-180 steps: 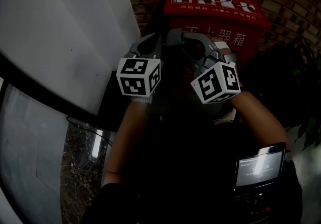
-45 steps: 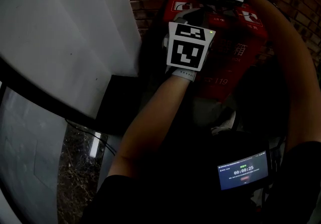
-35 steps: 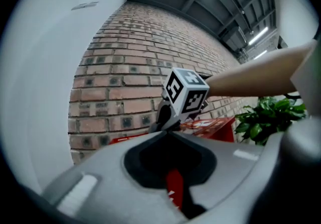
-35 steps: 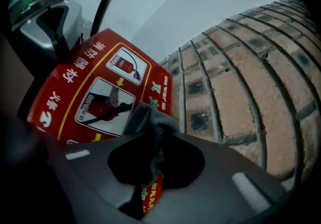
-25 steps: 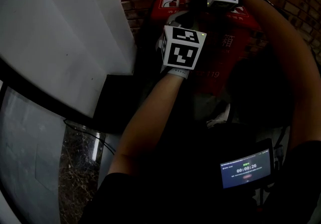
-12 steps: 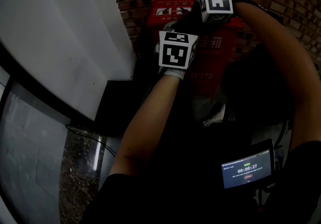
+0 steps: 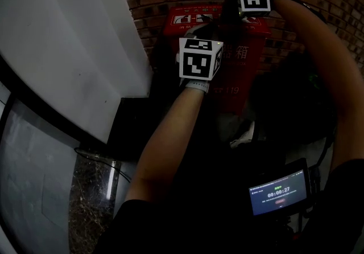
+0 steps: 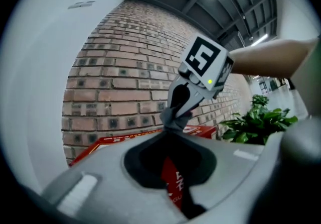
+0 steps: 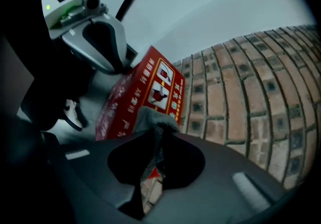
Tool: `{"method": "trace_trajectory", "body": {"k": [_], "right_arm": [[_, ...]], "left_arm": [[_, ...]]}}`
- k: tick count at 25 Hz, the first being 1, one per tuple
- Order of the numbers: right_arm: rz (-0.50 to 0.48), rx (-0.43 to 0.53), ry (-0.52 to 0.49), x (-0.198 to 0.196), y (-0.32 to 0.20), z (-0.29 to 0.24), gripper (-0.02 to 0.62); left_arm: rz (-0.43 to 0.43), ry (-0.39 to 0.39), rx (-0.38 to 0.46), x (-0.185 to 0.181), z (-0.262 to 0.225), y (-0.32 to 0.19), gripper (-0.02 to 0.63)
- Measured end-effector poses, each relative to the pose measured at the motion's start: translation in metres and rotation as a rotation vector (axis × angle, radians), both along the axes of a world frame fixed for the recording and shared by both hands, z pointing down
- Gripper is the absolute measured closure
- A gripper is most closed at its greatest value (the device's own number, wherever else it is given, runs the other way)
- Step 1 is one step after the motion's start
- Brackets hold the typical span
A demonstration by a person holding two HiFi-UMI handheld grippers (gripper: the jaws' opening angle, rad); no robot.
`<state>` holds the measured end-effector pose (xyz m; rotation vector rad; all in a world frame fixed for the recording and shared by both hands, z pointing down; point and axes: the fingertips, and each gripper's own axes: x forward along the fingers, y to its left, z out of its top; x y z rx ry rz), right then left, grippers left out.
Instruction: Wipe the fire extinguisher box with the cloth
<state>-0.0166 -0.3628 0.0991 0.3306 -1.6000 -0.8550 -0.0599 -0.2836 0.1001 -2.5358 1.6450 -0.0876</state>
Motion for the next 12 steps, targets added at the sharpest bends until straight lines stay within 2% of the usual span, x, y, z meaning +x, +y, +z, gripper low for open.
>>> {"method": "trace_trajectory", "body": {"k": [2, 4, 8, 12], "right_arm": [[0.033, 0.095, 0.04, 0.012, -0.023, -0.01, 0.563], [0.032, 0.148, 0.03, 0.011, -0.039, -0.018, 0.563], [-0.005, 0.153, -0.014, -0.01, -0.061, -0.012, 0.563], [-0.042, 0.153, 0.004, -0.028, -0.083, 0.003, 0.563]], "left_arm": [[0.009, 0.014, -0.006, 0.002, 0.002, -0.005, 0.604], [0.02, 0.033, -0.01, 0.004, 0.0, -0.01, 0.604], [0.016, 0.031, -0.015, 0.002, 0.005, -0.025, 0.604], [0.028, 0.035, -0.008, 0.005, 0.006, -0.034, 0.604]]}}
